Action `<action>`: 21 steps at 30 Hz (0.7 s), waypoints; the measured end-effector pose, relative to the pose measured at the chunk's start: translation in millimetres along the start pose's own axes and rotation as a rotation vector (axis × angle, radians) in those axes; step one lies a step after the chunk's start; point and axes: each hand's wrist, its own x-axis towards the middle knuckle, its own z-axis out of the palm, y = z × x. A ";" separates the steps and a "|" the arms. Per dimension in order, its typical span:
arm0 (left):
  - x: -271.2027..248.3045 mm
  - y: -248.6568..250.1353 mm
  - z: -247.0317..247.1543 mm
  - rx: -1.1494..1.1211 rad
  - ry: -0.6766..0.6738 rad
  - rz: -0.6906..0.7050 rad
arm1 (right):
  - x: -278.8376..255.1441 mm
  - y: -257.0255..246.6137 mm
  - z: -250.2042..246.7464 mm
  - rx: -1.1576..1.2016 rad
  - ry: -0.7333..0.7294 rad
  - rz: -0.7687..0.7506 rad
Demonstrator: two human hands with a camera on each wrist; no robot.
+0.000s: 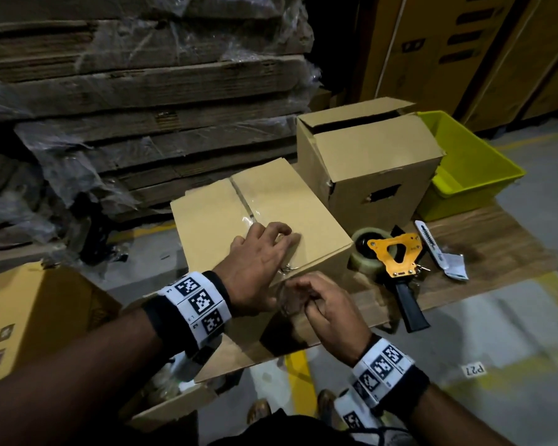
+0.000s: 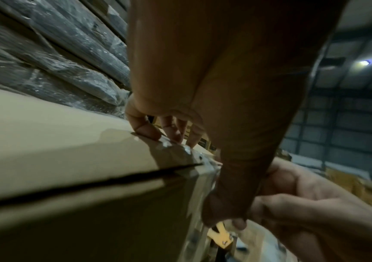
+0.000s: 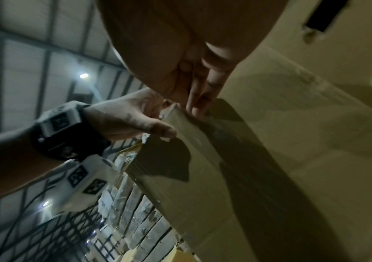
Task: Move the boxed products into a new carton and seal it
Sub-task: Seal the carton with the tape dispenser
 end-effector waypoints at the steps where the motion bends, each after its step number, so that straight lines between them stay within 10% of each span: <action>1: -0.3 1.6 1.1 -0.005 0.010 -0.001 | -1.5 -4.1 -3.6 0.020 0.004 -0.009; 9: -20.9 -16.7 -6.3 -0.368 0.235 -0.269 | 34.6 -20.2 -58.0 -0.376 0.361 -0.113; 14: -44.9 -41.6 13.0 -0.196 0.195 -0.741 | 70.5 16.5 -80.6 -0.404 0.023 0.130; 21: -40.9 -51.5 22.2 -0.439 0.178 -0.833 | 51.4 13.3 -71.1 -0.391 -0.008 0.102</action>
